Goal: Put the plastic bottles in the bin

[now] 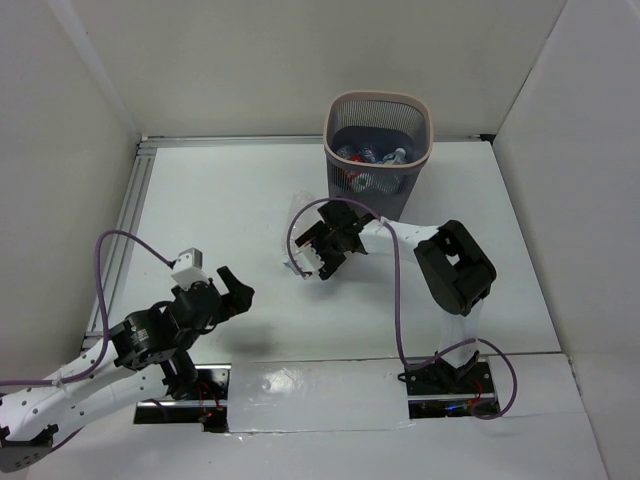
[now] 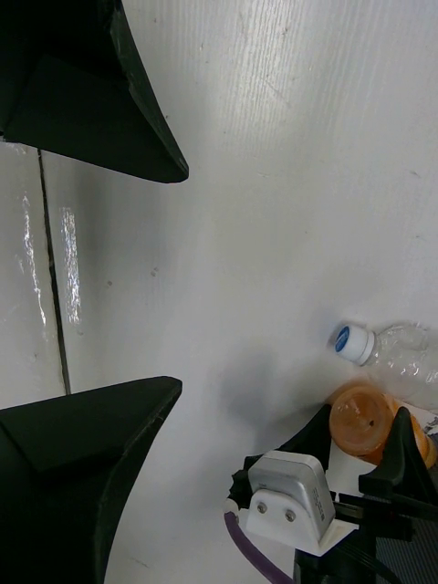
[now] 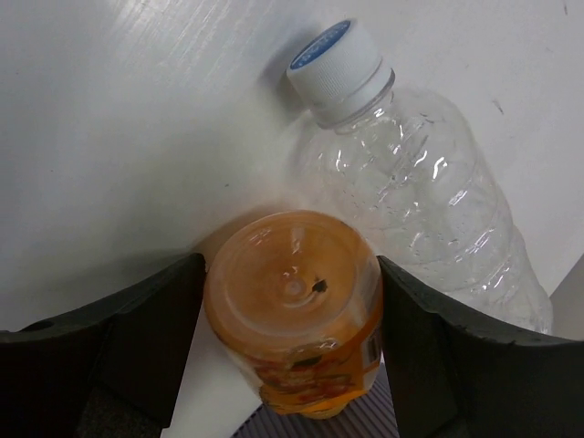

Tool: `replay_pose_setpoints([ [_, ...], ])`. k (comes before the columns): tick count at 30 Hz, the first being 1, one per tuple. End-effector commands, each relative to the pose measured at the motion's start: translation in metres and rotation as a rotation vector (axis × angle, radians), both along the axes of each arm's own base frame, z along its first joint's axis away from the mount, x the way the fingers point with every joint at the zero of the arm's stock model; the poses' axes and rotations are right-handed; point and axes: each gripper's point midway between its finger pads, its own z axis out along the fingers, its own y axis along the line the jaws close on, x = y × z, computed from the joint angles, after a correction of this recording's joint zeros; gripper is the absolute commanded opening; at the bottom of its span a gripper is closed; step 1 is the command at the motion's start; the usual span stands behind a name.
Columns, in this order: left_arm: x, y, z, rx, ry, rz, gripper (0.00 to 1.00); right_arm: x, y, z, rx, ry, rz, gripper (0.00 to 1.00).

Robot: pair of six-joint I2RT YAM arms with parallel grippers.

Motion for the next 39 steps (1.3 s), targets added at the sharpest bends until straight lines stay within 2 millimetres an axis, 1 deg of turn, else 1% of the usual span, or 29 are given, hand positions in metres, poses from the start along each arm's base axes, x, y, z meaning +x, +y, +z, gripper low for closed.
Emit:
replay_pose_setpoints([
  [1, 0.006, -0.001, 0.006, -0.025, -0.032, 0.026, 1.0, -0.008, -0.003, 0.004, -0.019, 0.021, 0.015, 0.79],
  [4, 0.007, -0.003, 0.004, -0.008, -0.027, 0.021, 1.0, -0.011, -0.005, 0.007, -0.027, 0.032, 0.015, 0.7],
  [5, 0.007, -0.003, 0.004, -0.008, -0.027, 0.021, 1.0, -0.012, -0.006, 0.006, -0.033, 0.039, 0.015, 0.63],
  [8, 0.007, -0.003, 0.004, -0.001, -0.029, 0.016, 1.0, -0.024, -0.003, 0.014, -0.02, 0.076, 0.023, 0.5],
  [9, 0.008, -0.004, 0.006, -0.009, -0.035, 0.016, 1.0, -0.027, -0.002, 0.023, -0.004, 0.078, 0.031, 0.44],
  [11, 0.009, -0.005, 0.008, -0.012, -0.044, 0.011, 1.0, -0.037, -0.001, 0.03, -0.005, 0.108, 0.03, 0.38],
  [12, 0.009, -0.006, 0.006, -0.004, -0.039, 0.011, 1.0, -0.039, 0.005, 0.046, 0.034, 0.108, 0.049, 0.33],
  [13, 0.01, -0.007, 0.008, -0.013, -0.045, 0.011, 1.0, -0.044, 0.006, 0.055, 0.051, 0.127, 0.051, 0.32],
  [14, 0.011, -0.007, 0.006, -0.006, -0.039, 0.011, 1.0, -0.057, 0.006, 0.06, 0.047, 0.167, 0.072, 0.32],
  [15, 0.012, -0.009, 0.011, -0.013, -0.052, 0.007, 1.0, -0.066, 0.01, 0.07, 0.067, 0.204, 0.067, 0.3],
  [16, 0.014, -0.011, 0.011, -0.007, -0.054, 0.002, 1.0, -0.071, 0.017, 0.096, 0.127, 0.217, 0.083, 0.3],
  [18, 0.015, -0.015, 0.01, 0.001, -0.049, -0.01, 1.0, -0.101, 0.02, 0.114, 0.139, 0.316, 0.118, 0.3],
  [19, 0.017, -0.018, 0.011, 0.0, -0.058, -0.016, 1.0, -0.111, 0.028, 0.141, 0.195, 0.331, 0.152, 0.29],
  [21, 0.018, -0.022, 0.008, 0.008, -0.046, -0.023, 1.0, -0.134, 0.031, 0.162, 0.22, 0.403, 0.163, 0.29],
  [22, 0.02, -0.024, 0.014, -0.009, -0.058, -0.023, 1.0, -0.136, 0.035, 0.187, 0.275, 0.397, 0.174, 0.29],
  [25, 0.021, -0.028, 0.018, -0.006, -0.066, -0.041, 1.0, -0.143, 0.044, 0.226, 0.358, 0.443, 0.139, 0.29],
  [26, 0.022, -0.029, 0.02, -0.015, -0.073, -0.041, 1.0, -0.139, 0.05, 0.254, 0.424, 0.425, 0.15, 0.29],
  [27, 0.022, -0.032, 0.025, -0.023, -0.082, -0.054, 1.0, -0.14, 0.054, 0.27, 0.46, 0.432, 0.152, 0.29],
  [28, 0.022, -0.031, 0.024, -0.004, -0.087, -0.065, 1.0, -0.134, 0.051, 0.287, 0.503, 0.477, 0.099, 0.29],
  [29, 0.022, -0.034, 0.027, -0.009, -0.094, -0.08, 1.0, -0.132, 0.055, 0.314, 0.562, 0.484, 0.117, 0.29],
  [30, 0.024, -0.035, 0.032, -0.014, -0.108, -0.085, 1.0, -0.124, 0.06, 0.331, 0.612, 0.484, 0.111, 0.29],
  [31, 0.026, -0.037, 0.036, -0.012, -0.129, -0.096, 1.0, -0.117, 0.055, 0.346, 0.656, 0.562, 0.037, 0.29],
  [32, 0.027, -0.038, 0.039, -0.013, -0.141, -0.102, 1.0, -0.113, 0.054, 0.366, 0.706, 0.562, 0.029, 0.29],
  [33, 0.03, -0.039, 0.044, -0.011, -0.158, -0.095, 1.0, -0.1, 0.055, 0.388, 0.779, 0.516, 0.023, 0.29],
  [35, 0.038, -0.045, 0.057, 0.004, -0.203, -0.109, 1.0, -0.069, 0.043, 0.408, 0.879, 0.544, -0.108, 0.3],
  [36, 0.044, -0.048, 0.055, 0.033, -0.199, -0.11, 1.0, -0.053, 0.032, 0.437, 0.971, 0.469, -0.136, 0.3],
  [37, 0.051, -0.049, 0.058, 0.046, -0.208, -0.102, 1.0, -0.04, 0.024, 0.446, 1.006, 0.467, -0.182, 0.32],
  [38, 0.055, -0.055, 0.064, 0.058, -0.22, -0.13, 1.0, -0.017, 0.003, 0.452, 1.038, 0.475, -0.262, 0.32],
  [39, 0.067, -0.056, 0.071, 0.05, -0.238, -0.115, 1.0, -0.001, -0.007, 0.465, 1.068, 0.451, -0.294, 0.33],
])
